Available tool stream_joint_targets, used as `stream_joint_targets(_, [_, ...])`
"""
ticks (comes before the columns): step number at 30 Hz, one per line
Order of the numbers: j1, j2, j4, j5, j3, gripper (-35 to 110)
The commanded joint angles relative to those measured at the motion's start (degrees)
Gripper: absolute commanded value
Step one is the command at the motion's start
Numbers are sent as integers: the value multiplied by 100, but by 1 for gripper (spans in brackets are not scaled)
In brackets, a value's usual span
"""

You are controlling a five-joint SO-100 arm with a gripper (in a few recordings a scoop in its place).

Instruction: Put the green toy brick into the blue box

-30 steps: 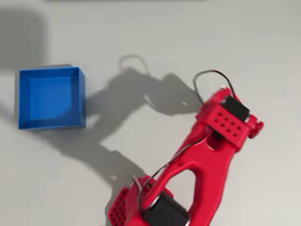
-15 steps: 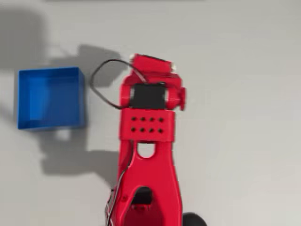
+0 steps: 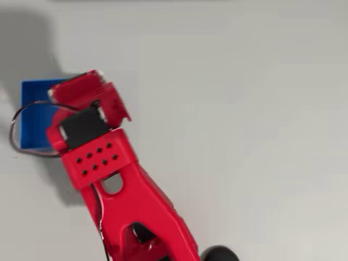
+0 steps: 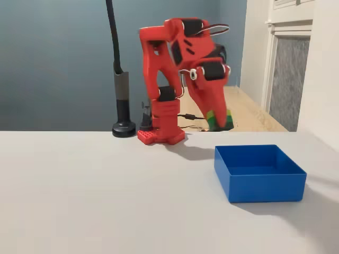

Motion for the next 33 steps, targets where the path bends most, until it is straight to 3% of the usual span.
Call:
stream_joint_targets(1, [-545,352,-79,-35,-53,0])
stream_joint_targets(23, [-879,316,-967,-589,721,0])
stream_joint_targets(33, [-589,-782,-993,-545,413,13])
